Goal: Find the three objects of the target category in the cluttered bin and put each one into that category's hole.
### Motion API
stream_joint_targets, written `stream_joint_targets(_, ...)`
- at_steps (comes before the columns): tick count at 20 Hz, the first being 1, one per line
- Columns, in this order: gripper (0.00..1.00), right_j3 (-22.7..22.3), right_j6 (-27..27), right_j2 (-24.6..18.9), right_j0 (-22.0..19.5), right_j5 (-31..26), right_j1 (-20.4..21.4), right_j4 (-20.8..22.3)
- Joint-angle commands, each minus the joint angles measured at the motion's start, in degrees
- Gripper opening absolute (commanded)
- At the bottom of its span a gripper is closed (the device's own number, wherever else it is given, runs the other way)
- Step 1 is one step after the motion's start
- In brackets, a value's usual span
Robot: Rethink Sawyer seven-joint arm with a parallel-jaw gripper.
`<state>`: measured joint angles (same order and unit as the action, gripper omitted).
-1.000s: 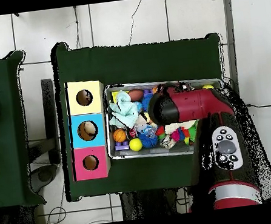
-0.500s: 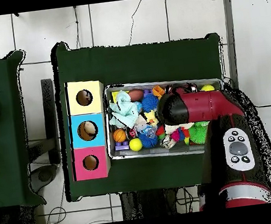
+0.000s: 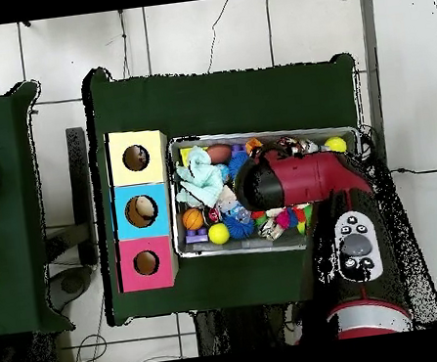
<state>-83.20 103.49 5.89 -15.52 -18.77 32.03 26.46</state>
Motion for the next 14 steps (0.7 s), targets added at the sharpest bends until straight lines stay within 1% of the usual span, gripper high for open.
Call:
stream_joint_targets(1, 1.00, -5.90, 8.07, -1.64, -0.55, 1.38, -2.20, -1.23)
stream_joint_targets(4, 1.00, -5.20, 6.98, -2.35, -1.33, 0.57, -3.05, -1.59)
stream_joint_targets(9, 1.00, -2.94, 4.46, -4.89, -3.76, 1.03, -6.15, -1.46)
stream_joint_targets(14, 1.00, -2.06, 3.68, -5.86, -4.91, 1.67, -7.34, -1.06)
